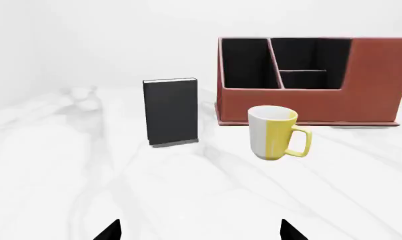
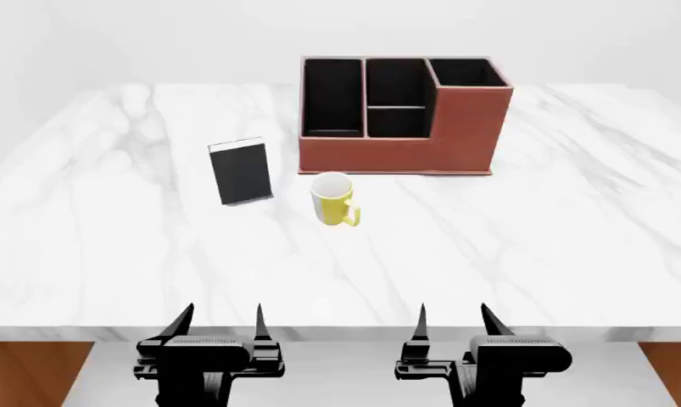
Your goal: Pick up the yellow and white mug and place it to the right of the caddy.
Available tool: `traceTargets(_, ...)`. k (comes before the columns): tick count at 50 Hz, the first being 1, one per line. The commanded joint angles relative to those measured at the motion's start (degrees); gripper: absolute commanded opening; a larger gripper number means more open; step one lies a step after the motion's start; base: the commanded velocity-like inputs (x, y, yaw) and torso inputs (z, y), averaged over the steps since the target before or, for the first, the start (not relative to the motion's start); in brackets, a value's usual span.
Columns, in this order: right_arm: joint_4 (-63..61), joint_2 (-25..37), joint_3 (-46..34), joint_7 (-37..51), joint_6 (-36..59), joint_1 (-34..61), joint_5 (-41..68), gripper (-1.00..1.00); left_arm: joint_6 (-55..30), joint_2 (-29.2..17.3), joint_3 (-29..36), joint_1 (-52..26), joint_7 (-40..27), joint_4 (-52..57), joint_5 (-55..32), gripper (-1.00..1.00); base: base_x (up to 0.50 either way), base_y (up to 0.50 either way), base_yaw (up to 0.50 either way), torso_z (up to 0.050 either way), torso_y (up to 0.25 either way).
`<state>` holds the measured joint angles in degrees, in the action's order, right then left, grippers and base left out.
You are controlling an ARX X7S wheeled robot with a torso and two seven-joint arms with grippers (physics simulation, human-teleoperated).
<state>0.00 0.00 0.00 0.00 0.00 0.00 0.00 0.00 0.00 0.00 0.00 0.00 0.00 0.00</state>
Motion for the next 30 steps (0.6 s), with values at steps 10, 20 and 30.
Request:
traceTargets(10,-14.05,3.95,-1.31,3.83,15.56,1.92,1.44,1.0,-13.21,-2.73,3.0,-1.08,-4.54,12.55,-0.31,1.0,0.0,-0.04,0.0,0.0,0.0)
traceTargets(20,-25.74,6.61,-1.75,4.03,27.73,5.47,1.47,1.0,-27.99,-4.77,5.53,-4.09,-6.12,28.54,2.4,1.0,0.0,-0.01,0.0,0.0,0.0)
traceTargets(30,-28.65,8.45,-2.88,3.9,29.94,6.6,1.05,1.0,-34.16,-5.94,7.59,-6.65,-7.06,33.92,3.94,1.0,0.15,-0.17,0.0,0.0,0.0)
